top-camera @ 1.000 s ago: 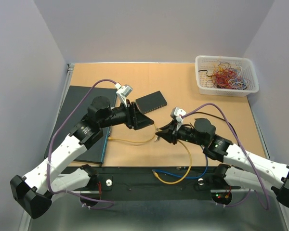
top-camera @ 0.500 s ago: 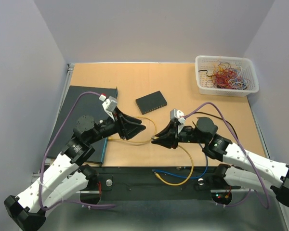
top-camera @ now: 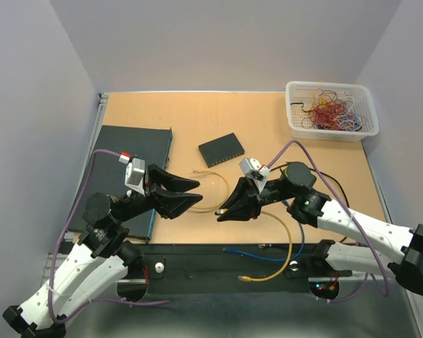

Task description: Insert the plug into the switch port

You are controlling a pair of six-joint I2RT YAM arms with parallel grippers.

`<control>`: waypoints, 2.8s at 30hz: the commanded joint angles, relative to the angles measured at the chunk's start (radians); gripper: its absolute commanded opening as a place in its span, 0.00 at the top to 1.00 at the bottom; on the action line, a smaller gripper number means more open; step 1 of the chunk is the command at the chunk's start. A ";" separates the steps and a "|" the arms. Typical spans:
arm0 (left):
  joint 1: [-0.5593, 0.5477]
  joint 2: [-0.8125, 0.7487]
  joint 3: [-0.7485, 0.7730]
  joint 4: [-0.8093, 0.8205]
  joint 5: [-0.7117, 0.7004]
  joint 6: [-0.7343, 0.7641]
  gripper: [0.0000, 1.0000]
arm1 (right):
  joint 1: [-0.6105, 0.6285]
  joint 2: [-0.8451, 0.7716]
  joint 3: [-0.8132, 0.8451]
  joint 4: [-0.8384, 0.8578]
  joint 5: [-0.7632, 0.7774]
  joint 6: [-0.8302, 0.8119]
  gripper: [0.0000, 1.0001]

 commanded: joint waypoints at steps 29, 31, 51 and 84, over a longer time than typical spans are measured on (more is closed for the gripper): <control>-0.494 0.041 0.046 -0.125 -0.749 0.184 0.45 | 0.001 0.075 0.104 0.111 0.047 0.070 1.00; -0.516 0.029 0.043 -0.114 -0.781 0.196 0.46 | 0.000 0.085 0.101 0.111 0.044 0.072 1.00; -0.525 0.117 0.081 -0.120 -0.701 0.178 0.59 | 0.000 0.109 0.105 0.055 0.250 0.008 1.00; -0.529 0.017 0.106 0.023 -0.513 0.465 1.00 | -0.007 -0.096 0.135 -0.143 0.314 -0.034 0.00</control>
